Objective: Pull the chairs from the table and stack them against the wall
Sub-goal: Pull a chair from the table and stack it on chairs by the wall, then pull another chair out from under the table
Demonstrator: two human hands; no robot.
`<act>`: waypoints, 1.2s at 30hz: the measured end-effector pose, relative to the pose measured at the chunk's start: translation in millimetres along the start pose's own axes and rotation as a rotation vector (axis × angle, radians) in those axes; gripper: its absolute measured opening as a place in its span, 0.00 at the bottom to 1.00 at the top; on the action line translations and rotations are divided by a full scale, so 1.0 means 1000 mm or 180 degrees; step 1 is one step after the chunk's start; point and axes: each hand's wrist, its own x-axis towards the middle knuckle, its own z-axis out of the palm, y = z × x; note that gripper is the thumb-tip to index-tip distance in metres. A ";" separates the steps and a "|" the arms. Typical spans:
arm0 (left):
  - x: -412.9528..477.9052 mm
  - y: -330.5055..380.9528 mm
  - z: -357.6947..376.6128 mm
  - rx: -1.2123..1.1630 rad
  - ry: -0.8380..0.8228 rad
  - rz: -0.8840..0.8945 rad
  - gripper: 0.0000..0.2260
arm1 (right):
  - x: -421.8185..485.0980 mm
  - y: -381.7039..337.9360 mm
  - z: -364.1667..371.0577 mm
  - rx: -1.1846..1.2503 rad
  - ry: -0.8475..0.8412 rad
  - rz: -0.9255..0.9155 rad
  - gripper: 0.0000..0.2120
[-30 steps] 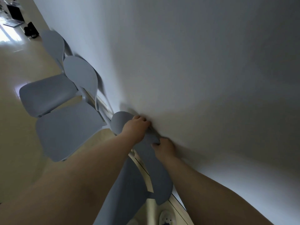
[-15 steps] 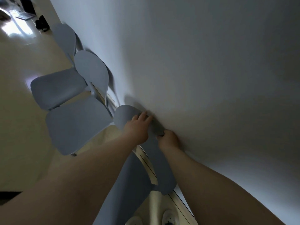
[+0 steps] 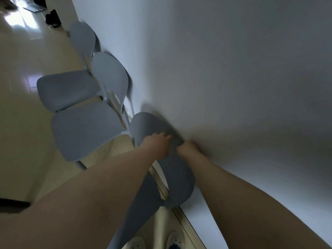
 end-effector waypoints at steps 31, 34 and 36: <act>-0.339 0.142 0.167 -0.1886 0.0417 -0.2159 0.17 | -0.267 0.190 0.097 -0.0588 -0.1094 -0.1514 0.18; -0.405 0.142 0.198 -0.2108 0.0510 -0.2595 0.16 | -0.319 0.194 0.130 -0.0853 -0.1279 -0.1976 0.20; -0.443 0.141 0.212 -0.2279 0.0634 -0.2816 0.15 | -0.346 0.194 0.153 -0.1085 -0.1385 -0.2075 0.19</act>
